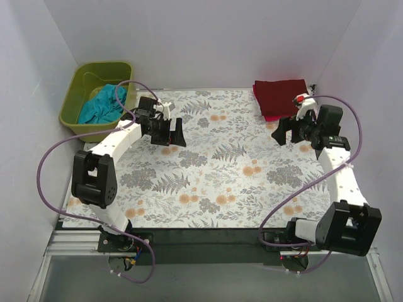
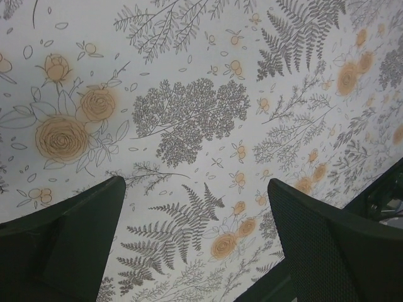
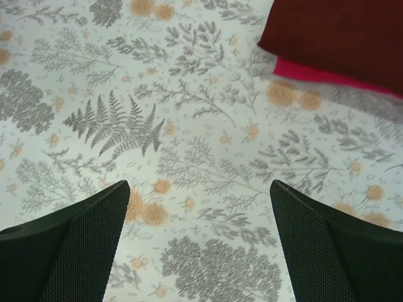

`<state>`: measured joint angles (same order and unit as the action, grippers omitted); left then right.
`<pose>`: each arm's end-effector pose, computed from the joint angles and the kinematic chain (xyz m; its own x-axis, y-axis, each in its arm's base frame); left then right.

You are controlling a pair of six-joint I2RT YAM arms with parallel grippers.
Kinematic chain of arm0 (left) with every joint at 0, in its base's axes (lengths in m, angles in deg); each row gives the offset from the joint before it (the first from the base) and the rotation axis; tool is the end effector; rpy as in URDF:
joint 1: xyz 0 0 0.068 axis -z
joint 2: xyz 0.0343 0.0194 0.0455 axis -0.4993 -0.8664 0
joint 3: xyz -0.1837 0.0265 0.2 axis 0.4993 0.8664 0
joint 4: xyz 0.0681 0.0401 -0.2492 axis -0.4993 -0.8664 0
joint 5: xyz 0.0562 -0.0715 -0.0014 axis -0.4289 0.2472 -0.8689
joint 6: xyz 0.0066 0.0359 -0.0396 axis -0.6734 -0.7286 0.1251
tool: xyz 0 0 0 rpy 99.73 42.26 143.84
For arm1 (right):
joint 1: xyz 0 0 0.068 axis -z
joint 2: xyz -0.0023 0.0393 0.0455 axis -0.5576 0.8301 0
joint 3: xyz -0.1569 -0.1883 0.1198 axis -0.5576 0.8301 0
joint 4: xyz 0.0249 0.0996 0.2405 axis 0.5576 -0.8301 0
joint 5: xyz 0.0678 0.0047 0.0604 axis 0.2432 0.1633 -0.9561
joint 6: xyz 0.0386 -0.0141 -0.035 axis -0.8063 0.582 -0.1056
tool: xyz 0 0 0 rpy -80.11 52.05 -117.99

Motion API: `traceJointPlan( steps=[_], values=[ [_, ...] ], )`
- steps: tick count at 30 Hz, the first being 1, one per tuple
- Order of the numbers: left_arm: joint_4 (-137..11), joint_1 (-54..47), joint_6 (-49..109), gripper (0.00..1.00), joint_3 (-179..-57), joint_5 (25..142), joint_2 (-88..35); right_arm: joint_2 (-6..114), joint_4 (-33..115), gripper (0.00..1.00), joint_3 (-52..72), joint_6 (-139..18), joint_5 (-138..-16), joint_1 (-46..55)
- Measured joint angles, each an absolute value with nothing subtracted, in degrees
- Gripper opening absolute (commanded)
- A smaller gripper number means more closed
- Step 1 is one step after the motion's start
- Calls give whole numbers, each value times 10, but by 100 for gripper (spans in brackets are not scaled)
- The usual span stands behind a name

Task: Fold and stack the t-shirts
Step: Reset both grippers

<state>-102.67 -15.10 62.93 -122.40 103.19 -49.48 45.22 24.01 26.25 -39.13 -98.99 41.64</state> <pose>0.3471 -0.1092 0.2478 -0.9135 -0.3986 -0.0814 -0.2573 0.7212 -0.6431 0.2818 -0.0203 0.3159 -0.4088 -0.1608 -0.8984 -0.4269 0.9037 0.0325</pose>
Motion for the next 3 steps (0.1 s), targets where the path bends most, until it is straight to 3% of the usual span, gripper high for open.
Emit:
traceJointPlan(
  steps=[3],
  values=[
    [-1023, -147, 635, 97, -1195, 1018, -479, 410, 213, 98, 291, -398, -990, 412]
  ],
)
